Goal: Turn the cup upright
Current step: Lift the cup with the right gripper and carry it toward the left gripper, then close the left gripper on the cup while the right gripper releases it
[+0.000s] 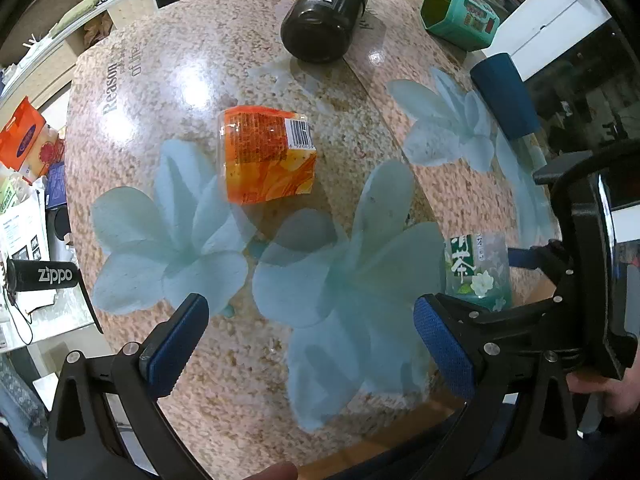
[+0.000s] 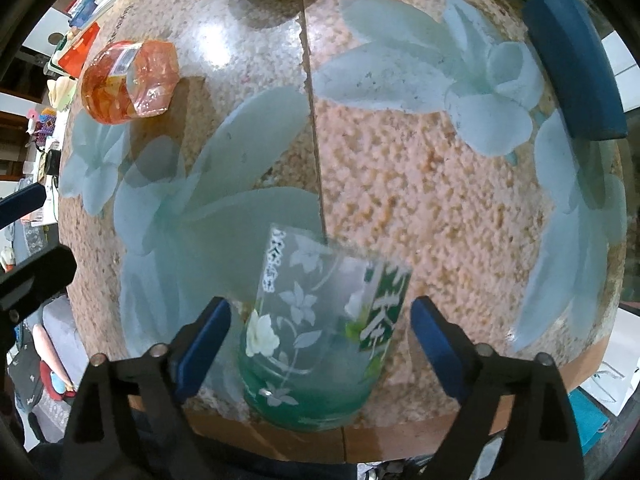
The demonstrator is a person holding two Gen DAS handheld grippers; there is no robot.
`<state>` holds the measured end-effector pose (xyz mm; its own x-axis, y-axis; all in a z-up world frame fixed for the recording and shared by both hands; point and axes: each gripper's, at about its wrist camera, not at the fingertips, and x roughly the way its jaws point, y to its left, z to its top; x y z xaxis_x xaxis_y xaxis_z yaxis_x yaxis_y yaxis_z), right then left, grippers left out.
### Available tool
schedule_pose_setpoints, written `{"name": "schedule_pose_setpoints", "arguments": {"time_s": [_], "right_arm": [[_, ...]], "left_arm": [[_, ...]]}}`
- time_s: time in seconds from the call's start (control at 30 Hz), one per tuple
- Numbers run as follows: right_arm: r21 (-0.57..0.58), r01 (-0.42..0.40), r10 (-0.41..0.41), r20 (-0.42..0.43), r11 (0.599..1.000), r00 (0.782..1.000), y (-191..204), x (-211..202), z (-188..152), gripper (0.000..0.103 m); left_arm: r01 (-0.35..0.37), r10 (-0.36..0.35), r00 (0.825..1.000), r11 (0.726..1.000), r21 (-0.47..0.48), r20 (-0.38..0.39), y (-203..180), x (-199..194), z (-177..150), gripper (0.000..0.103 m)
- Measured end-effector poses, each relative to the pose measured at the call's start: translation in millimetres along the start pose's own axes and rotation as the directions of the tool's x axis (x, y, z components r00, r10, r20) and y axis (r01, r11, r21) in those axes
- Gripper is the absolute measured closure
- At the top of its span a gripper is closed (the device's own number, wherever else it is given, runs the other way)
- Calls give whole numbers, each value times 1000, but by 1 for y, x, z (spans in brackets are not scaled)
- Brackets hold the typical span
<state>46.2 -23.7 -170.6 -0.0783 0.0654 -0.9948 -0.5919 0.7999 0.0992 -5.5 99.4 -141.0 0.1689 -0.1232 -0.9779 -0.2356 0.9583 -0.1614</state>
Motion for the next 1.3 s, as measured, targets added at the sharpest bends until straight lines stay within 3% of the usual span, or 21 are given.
{"name": "schedule_pose_setpoints", "arguments": {"time_s": [0.13,0.57,0.9,1.17,1.3], "right_arm": [[5,-6,6,-5,1000,1000,-1,-5,5,4],[39,-57,55,50,998,997,-31,-66,-10,3],[81,-115,104,129,990,986,-99,-124,-61,3],[153,-149,124,165,977,979,-145,-126,-85,3],[197,-212,175,186,957,967,-169,-125,-93,3]], "left_arm": [[7,-7,1000,1000,-7,-2,2,-1,0,0],[73,-73,997,997,34,8,-7,-27,10,0],[60,-56,998,987,152,-28,-75,-42,18,0],[11,18,992,972,235,-121,-145,-1,21,0],[-8,53,984,966,259,-169,-167,21,21,0]]}}
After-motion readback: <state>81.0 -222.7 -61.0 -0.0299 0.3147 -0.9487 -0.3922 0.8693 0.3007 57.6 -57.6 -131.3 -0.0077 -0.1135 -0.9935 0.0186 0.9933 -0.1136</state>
